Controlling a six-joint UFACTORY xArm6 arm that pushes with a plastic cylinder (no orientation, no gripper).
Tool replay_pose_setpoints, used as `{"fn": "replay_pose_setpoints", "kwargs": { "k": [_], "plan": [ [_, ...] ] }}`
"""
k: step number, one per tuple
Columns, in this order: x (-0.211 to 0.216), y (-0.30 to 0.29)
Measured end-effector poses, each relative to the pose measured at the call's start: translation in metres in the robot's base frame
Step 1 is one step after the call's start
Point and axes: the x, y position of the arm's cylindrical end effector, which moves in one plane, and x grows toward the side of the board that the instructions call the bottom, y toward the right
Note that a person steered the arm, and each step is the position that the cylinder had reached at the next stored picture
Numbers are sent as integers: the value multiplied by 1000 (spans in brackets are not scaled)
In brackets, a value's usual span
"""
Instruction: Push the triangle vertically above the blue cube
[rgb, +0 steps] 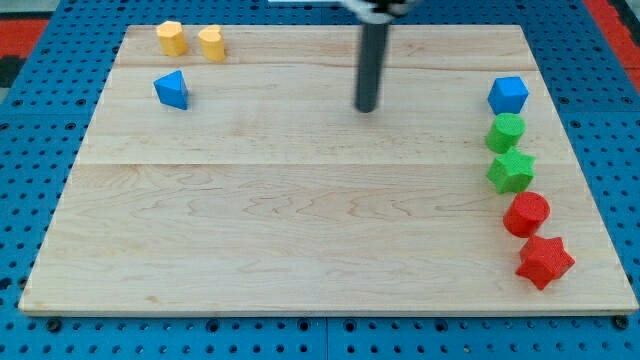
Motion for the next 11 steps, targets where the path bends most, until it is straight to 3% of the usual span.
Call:
{"fn": "replay_pose_setpoints", "kwargs": {
  "k": [4, 5, 6, 8, 11],
  "plan": [
    [49, -311],
    [49, -317],
    [47, -318],
    [-32, -274],
    [-40, -56]
  ]
}}
